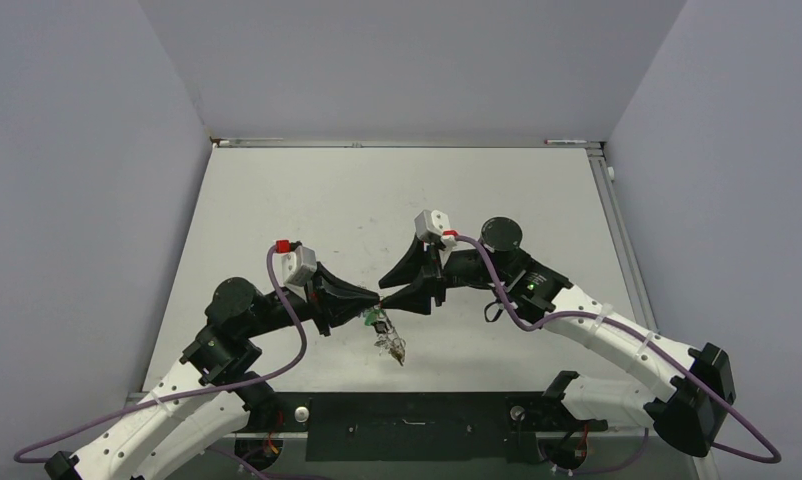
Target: Put the keys on the keyring
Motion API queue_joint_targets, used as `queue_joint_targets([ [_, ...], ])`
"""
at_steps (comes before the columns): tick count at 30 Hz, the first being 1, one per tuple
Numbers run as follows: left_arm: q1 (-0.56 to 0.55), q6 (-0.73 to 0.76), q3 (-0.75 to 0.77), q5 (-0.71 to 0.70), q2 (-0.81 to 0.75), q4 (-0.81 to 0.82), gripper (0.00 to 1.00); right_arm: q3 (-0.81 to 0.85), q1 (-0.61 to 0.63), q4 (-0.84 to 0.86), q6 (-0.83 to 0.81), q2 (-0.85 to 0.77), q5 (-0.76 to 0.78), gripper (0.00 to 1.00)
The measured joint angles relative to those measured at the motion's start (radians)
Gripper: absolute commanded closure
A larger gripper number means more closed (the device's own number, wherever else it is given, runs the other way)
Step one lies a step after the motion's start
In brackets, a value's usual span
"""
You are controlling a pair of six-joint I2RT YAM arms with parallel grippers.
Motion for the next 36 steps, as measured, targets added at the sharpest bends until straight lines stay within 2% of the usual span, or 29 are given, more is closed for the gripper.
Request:
queue_joint_targets([
  [3,0.000,-0.002,0.000,-0.006,0.000,0.000,1.00,0.013,0.001,-0.032,-0.008,-0.001,0.056,0.45],
  [8,0.000,-0.006,0.000,-0.053,0.010,0.000,1.00,0.023,0.006,-0.126,-0.007,-0.046,0.244,0.30],
  [13,-0.001,-0.013,0.000,-0.106,0.039,0.001,1.00,0.011,0.006,-0.191,-0.002,-0.159,0.329,0.21],
  [20,-0.001,-0.019,0.000,-0.140,0.071,0.019,1.00,-0.071,0.006,-0.213,0.016,-0.256,0.331,0.19],
  [36,-0.001,-0.041,0.000,-0.192,0.080,0.025,1.00,-0.203,0.032,-0.171,0.018,-0.232,0.359,0.22],
])
